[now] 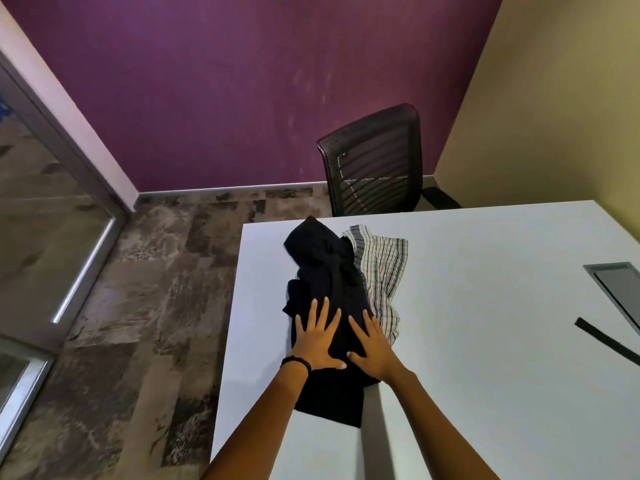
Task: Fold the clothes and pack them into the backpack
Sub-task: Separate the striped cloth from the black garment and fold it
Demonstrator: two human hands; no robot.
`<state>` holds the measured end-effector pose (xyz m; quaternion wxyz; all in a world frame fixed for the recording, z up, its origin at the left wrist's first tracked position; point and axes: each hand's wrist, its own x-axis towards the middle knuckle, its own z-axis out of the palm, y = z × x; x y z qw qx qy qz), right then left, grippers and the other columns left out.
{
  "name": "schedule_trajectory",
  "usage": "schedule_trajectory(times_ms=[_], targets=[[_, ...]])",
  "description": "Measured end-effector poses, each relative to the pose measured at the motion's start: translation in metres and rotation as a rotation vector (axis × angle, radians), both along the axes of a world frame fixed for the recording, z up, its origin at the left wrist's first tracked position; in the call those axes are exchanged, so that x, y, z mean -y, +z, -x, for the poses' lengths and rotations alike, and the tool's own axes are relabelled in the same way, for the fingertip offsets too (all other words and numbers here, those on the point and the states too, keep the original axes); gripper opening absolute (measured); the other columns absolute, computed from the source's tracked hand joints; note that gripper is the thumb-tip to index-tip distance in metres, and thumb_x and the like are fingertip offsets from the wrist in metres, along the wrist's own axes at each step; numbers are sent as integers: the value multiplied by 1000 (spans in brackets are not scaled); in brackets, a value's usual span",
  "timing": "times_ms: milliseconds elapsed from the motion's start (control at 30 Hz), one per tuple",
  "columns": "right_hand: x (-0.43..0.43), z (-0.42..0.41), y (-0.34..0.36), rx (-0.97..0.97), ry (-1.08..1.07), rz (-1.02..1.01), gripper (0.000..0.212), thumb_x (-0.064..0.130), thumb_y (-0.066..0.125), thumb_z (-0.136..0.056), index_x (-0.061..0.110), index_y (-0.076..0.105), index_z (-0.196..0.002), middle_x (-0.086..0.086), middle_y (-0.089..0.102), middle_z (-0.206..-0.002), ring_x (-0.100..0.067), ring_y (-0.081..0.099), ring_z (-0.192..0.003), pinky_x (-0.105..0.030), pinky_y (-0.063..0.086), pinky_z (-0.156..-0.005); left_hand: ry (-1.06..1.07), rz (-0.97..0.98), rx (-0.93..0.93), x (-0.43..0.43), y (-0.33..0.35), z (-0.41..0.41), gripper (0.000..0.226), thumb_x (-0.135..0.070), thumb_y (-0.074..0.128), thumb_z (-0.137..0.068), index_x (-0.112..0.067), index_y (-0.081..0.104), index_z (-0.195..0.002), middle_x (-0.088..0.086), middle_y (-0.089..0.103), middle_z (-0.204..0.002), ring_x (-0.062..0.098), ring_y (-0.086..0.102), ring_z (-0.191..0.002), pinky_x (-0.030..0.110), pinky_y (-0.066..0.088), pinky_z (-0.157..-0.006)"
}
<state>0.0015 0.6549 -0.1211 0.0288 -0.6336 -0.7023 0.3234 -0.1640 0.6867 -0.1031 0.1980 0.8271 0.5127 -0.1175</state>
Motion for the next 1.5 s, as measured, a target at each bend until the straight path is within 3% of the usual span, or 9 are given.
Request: schedule_trajectory(times_ms=[267, 467, 633, 800, 967, 1100, 1167, 1300, 1500], targets=[[1, 4, -15, 53, 111, 130, 75, 28, 48, -96, 11, -1, -149, -15, -18, -155, -36, -15, -143, -43, 4, -117, -5, -94, -130, 13, -28, 11, 118, -45, 74, -73, -22, -14, -148, 9, -32, -149, 34, -30, -135, 63, 0, -111], [-11, -11, -1, -189, -521, -387, 33, 4, 46, -87, 3, 61, -117, -17, 60, -120, -34, 58, -109, -40, 44, -95, 63, -221, 17, 14, -44, 12, 97, 3, 66, -77, -23, 9, -150, 11, -12, -155, 38, -8, -140, 42, 55, -87], [-28, -10, -1, -374, -1002, -76, 49, 14, 55, -91, -4, 41, -135, -23, 48, -135, -36, 44, -125, -38, 34, -104, 16, -321, -32, 10, -47, 22, 103, 25, 50, -59, -27, 28, -146, 12, 20, -155, 40, 19, -139, 16, 49, -50], [-31, -16, -4, -345, -984, -70, 6, 8, 61, -83, 3, 60, -80, -17, 58, -74, -29, 56, -78, -32, 37, -66, -84, -195, -12, 16, -52, 31, 96, 25, 33, -84, -30, -19, -142, 0, -36, -144, 30, -24, -138, 24, 54, -79], [-34, -25, 22, -359, -984, -132, 11, 4, 62, -83, -2, 70, -85, -20, 68, -83, -27, 58, -77, -26, 36, -67, 43, -225, 53, 22, -58, 47, 119, 25, 68, -56, -24, 12, -148, 7, 0, -158, 33, 20, -139, 11, 50, -47], [-38, -35, 54, -379, -960, -264, 21, 8, 63, -84, -2, 70, -101, -20, 70, -101, -33, 63, -98, -24, 38, -75, -54, -163, -4, 27, -39, 53, 86, 17, 39, -88, -27, -2, -150, 5, -24, -154, 29, -11, -145, 24, 47, -89], [-39, -40, 73, -377, -916, -342, 21, 7, 63, -84, -2, 70, -102, -20, 70, -99, -33, 64, -96, -22, 37, -74, -94, -193, 2, 29, -27, 52, 74, 4, 50, -90, -26, 18, -150, 14, -4, -158, 34, 1, -146, 43, 35, -110], [-43, -46, 115, -369, -797, -448, 24, 8, 63, -85, -1, 68, -107, -17, 70, -102, -28, 65, -97, -19, 39, -81, -273, -359, -16, 27, -6, 41, 66, -19, 87, -59, -30, 64, -120, 9, 55, -136, 28, 52, -125, 54, 45, -94], [-43, -43, 164, -346, -658, -566, 24, 11, 63, -88, 1, 68, -109, -13, 69, -108, -24, 64, -100, -20, 41, -86, 172, -158, 678, 29, 56, -8, 43, -28, 42, -100, -21, 40, -142, -1, 34, -151, 14, 30, -140, 32, 20, -117]])
